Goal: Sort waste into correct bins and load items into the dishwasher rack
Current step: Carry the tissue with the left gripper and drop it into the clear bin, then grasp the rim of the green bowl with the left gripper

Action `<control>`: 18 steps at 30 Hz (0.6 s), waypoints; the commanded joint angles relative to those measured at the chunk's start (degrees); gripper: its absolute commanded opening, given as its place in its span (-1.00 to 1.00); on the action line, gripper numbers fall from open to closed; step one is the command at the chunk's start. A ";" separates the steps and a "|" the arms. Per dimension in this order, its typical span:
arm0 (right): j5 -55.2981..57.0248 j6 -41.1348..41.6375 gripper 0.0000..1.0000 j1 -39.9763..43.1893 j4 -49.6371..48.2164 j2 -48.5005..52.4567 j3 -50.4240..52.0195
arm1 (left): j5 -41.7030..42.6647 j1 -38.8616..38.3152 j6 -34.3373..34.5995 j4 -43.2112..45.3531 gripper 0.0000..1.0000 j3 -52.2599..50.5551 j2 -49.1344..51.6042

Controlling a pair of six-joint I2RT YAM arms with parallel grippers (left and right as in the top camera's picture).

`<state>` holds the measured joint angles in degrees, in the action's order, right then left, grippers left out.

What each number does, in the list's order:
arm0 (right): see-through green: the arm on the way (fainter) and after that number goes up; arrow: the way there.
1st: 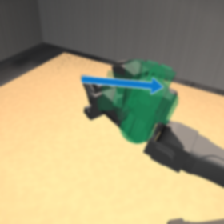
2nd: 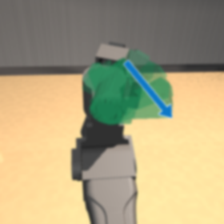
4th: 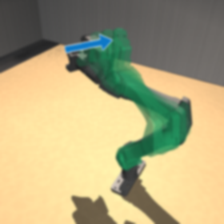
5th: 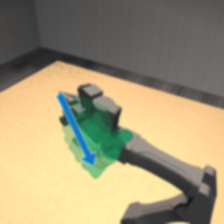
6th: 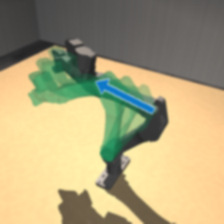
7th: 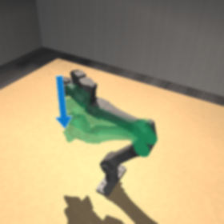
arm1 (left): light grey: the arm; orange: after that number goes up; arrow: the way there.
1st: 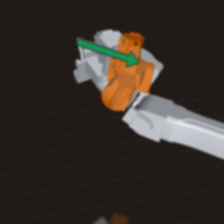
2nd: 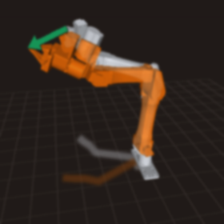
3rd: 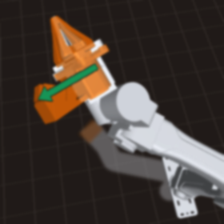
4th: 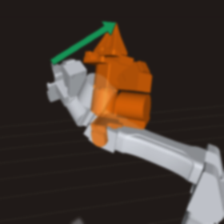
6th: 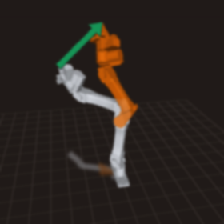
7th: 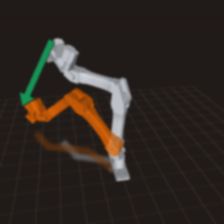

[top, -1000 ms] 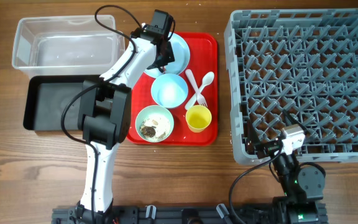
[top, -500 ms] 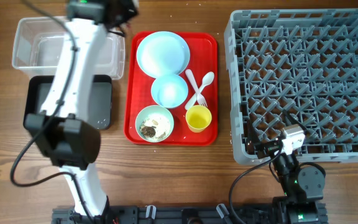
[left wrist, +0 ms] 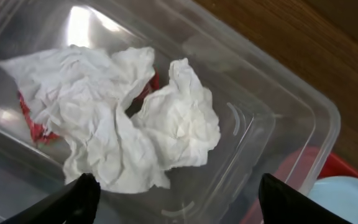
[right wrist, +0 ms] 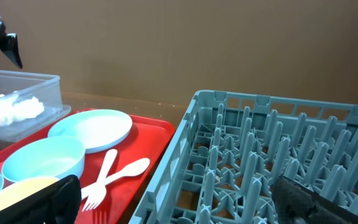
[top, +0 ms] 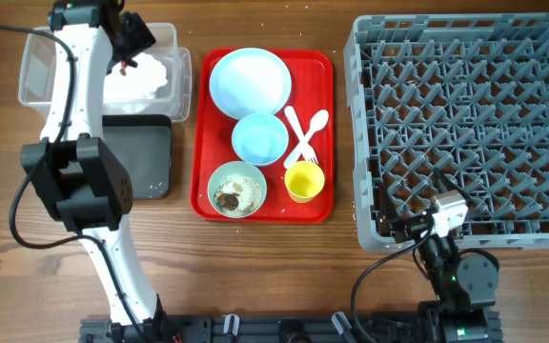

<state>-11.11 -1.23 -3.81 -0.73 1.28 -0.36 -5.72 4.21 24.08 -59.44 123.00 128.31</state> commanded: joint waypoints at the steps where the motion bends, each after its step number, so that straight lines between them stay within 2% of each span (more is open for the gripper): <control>1: -0.33 -0.24 0.99 -0.20 -0.22 -0.31 0.07 | 0.46 0.13 -2.89 -3.34 0.68 0.02 -6.03; 3: -0.33 -0.26 0.99 -0.20 -0.22 -0.31 0.07 | 4.26 0.04 -2.91 -7.63 0.68 0.02 -9.97; 5: -0.33 -0.24 0.99 -0.20 -0.22 -0.31 0.07 | 6.58 -0.46 -2.86 -13.03 0.51 0.02 -14.49; 9: -0.33 -0.22 0.99 -0.20 -0.22 -0.31 0.07 | 6.56 -3.41 -2.91 -24.87 0.58 0.02 -23.65; 13: -0.33 -0.24 0.99 -0.20 -0.22 -0.31 0.07 | 6.78 -8.92 -2.89 -34.88 0.58 0.00 -25.92; 16: -0.33 -0.24 0.99 -0.20 -0.22 -0.31 0.07 | 6.75 -17.79 -2.89 -36.74 0.58 -3.45 -25.88; 18: -0.33 -0.24 0.99 -0.20 -0.22 -0.31 0.07 | 6.67 -24.39 -2.89 -34.01 0.60 -8.92 -25.88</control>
<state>-11.11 -1.23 -3.81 -0.75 1.28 -0.36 0.38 -12.88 21.71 -95.44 119.92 101.78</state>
